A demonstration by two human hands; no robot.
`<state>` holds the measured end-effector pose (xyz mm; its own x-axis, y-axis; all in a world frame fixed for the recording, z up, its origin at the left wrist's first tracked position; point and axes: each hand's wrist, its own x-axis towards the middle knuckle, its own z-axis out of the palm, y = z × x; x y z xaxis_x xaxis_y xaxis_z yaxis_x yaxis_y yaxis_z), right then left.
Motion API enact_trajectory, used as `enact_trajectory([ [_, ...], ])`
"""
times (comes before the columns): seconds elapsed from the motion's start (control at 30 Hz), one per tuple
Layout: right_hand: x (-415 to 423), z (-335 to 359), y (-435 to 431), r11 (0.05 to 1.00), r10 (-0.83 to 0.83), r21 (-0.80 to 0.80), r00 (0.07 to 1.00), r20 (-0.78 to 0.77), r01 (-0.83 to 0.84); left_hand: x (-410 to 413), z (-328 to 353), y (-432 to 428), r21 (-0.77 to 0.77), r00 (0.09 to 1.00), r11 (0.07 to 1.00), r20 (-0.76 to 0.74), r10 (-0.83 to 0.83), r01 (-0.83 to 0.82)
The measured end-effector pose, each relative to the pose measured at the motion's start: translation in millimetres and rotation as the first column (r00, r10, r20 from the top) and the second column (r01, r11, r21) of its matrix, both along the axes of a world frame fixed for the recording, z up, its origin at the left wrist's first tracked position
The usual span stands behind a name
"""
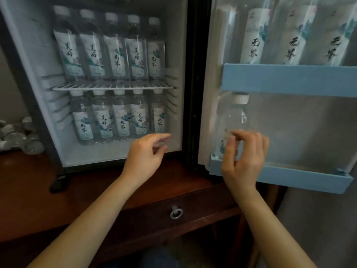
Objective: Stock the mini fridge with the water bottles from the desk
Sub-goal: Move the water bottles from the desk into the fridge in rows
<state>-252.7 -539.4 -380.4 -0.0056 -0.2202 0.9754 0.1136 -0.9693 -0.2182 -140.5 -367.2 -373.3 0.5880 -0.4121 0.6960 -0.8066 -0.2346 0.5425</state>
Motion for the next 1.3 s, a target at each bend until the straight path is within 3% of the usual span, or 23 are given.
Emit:
enact_trajectory([
  [0.2,62.8,-14.1,84.2,0.969,0.202,-0.096,0.956,-0.214,-0.226,35.3,-11.7,75.2,-0.027,0.971,0.977,-0.124,0.204,-0.209],
  [0.37,117.7,-29.7,161.1,0.889,0.366,-0.112,0.835,-0.41,-0.444,60.5,-36.4,154.5,-0.084,0.903,0.909,-0.179,0.39,-0.409],
  [0.47,149.1,-39.8,210.8,0.81,0.439,-0.069,0.68,-0.587,-0.582,73.6,-52.0,202.3,-0.111,0.844,0.85,-0.236,0.482,-0.516],
  [0.57,182.8,-45.9,258.2,0.695,0.513,0.121,0.371,-0.774,-0.709,93.1,-65.4,242.5,-0.118,0.77,0.78,-0.304,0.561,-0.615],
  [0.63,208.1,-45.6,286.3,0.633,0.572,0.264,0.209,-0.793,-0.728,113.2,-71.0,262.0,-0.098,0.715,0.737,-0.355,0.602,-0.669],
  [0.77,264.0,-35.7,336.1,0.66,0.63,0.464,0.099,-0.77,-0.591,170.4,-68.1,288.2,-0.034,0.597,0.663,-0.471,0.649,-0.748],
  [0.87,309.7,-27.8,365.9,0.755,0.618,0.536,0.135,-0.775,-0.377,209.9,-63.6,302.9,-0.009,0.525,0.607,-0.513,0.679,-0.795],
  [1.0,371.5,-19.4,388.1,0.839,0.544,0.521,0.201,-0.815,-0.156,225.4,-68.1,317.7,0.094,0.471,0.526,-0.332,0.817,-0.845],
  [1.1,400.4,-27.0,397.8,0.878,0.477,0.471,0.206,-0.854,-0.083,222.4,-69.6,316.3,0.109,0.496,0.533,-0.249,0.832,-0.839],
  [1.17,401.6,-41.4,404.0,0.925,0.381,0.371,0.26,-0.888,-0.088,222.9,-70.8,314.6,0.112,0.516,0.549,-0.231,0.825,-0.828],
  [1.3,391.3,-67.1,408.7,0.983,0.09,0.017,0.401,-0.912,-0.183,223.8,-69.7,315.5,0.109,0.512,0.548,-0.243,0.824,-0.829],
])
